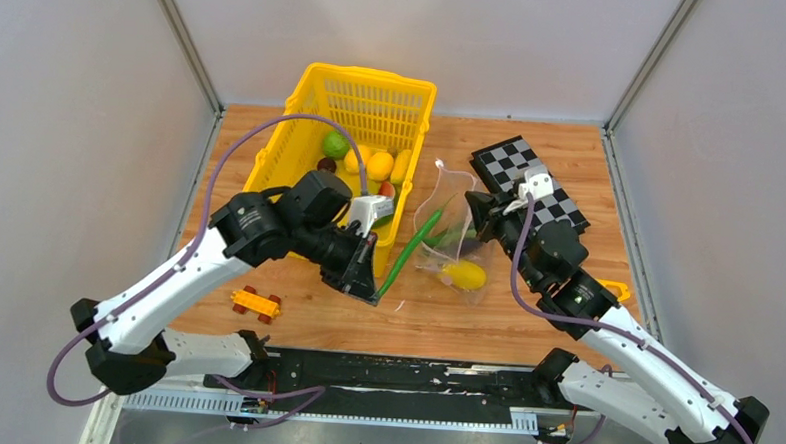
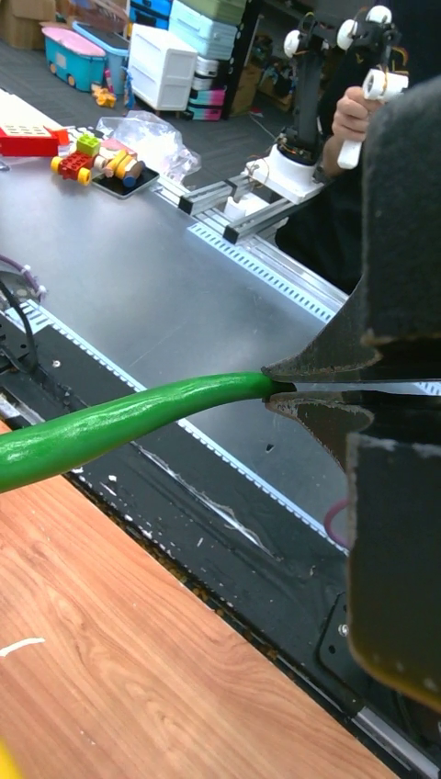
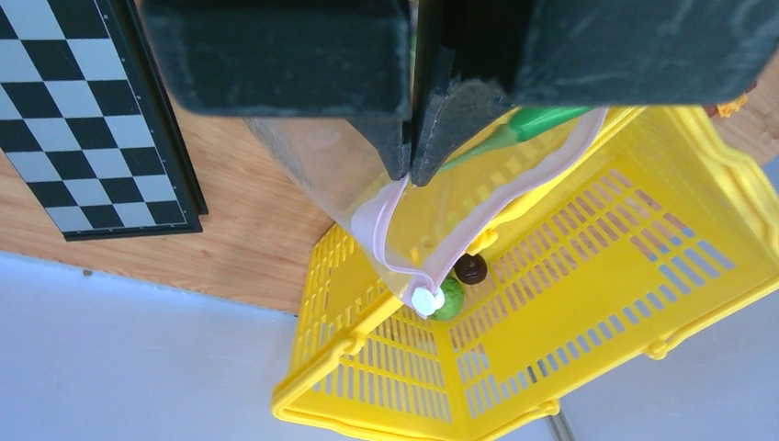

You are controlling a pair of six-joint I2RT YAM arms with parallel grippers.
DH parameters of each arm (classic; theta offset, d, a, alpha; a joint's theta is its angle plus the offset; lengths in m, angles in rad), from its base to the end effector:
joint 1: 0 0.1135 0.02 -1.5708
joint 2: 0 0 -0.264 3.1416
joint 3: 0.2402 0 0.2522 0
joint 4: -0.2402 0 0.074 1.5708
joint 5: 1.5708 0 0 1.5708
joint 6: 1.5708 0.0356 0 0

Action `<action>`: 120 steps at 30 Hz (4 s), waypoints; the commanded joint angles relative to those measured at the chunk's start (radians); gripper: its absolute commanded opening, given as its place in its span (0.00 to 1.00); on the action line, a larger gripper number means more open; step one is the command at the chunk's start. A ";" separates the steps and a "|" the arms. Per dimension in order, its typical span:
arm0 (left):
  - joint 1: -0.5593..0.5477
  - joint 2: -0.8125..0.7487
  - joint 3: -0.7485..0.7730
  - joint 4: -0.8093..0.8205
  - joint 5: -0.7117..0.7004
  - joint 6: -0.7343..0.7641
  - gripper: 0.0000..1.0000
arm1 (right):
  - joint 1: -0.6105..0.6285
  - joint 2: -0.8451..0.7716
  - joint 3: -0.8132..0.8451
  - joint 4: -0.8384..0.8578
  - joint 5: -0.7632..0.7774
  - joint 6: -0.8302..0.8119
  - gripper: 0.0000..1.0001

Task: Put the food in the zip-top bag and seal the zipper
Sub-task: Place the fake vegetable in the zipper food storage bag, then pick up the fake fruit from the bin.

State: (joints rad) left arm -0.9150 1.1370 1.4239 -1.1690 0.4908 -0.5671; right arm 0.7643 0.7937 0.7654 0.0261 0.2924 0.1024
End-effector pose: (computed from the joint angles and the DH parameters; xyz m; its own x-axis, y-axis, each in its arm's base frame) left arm 0.1050 -0.1640 0.3985 -0.8707 0.3548 -0.3406 0.4908 0.5821 -0.6483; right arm 0.1439 0.1238 0.3545 -0.0480 0.0895 -0.9948 -0.4520 0.8862 0.1016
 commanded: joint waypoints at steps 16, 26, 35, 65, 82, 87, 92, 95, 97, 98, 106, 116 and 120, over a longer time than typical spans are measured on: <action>-0.004 0.308 0.318 -0.217 -0.116 0.141 0.00 | 0.037 -0.061 -0.011 0.021 -0.377 -0.248 0.00; 0.001 0.389 0.351 -0.110 -0.092 0.130 0.04 | 0.066 -0.050 -0.008 -0.006 -0.407 -0.238 0.00; 0.045 0.494 0.440 -0.084 -0.155 0.111 0.09 | 0.068 -0.053 -0.025 0.043 -0.442 -0.173 0.00; 0.054 0.487 0.425 0.078 -0.217 0.102 0.42 | 0.067 -0.084 -0.081 0.106 -0.170 -0.027 0.00; 0.077 0.223 0.264 0.242 -0.406 0.127 0.59 | 0.065 -0.160 -0.089 0.049 0.110 0.034 0.00; 0.123 0.135 0.176 0.322 -0.572 0.104 0.79 | 0.064 -0.191 -0.091 0.038 0.138 0.029 0.00; 0.202 0.075 0.084 0.423 -0.655 0.066 0.97 | 0.066 -0.197 -0.088 0.020 0.145 0.026 0.00; 0.263 0.088 0.046 0.463 -0.637 0.059 1.00 | 0.065 -0.196 -0.082 0.010 0.147 0.026 0.00; 0.298 0.105 0.018 0.493 -0.638 0.055 1.00 | 0.065 -0.196 -0.080 0.008 0.146 0.026 0.00; 0.313 0.116 0.004 0.505 -0.643 0.046 1.00 | 0.065 -0.196 -0.078 0.006 0.146 0.024 0.00; 0.425 0.279 -0.051 0.608 -0.619 0.083 1.00 | 0.065 -0.195 -0.058 -0.022 0.145 0.040 0.00; 0.438 0.606 0.013 0.644 -0.711 0.077 0.99 | 0.065 -0.165 -0.036 -0.054 0.115 0.058 0.00; 0.441 0.670 0.031 0.681 -0.745 0.067 0.99 | 0.065 -0.144 -0.019 -0.066 0.096 0.054 0.00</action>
State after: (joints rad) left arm -0.4808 1.7908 1.3853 -0.5720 -0.1989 -0.4927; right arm 0.8246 0.6392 0.6907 -0.0353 0.4129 0.1486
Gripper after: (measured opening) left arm 0.993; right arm 0.014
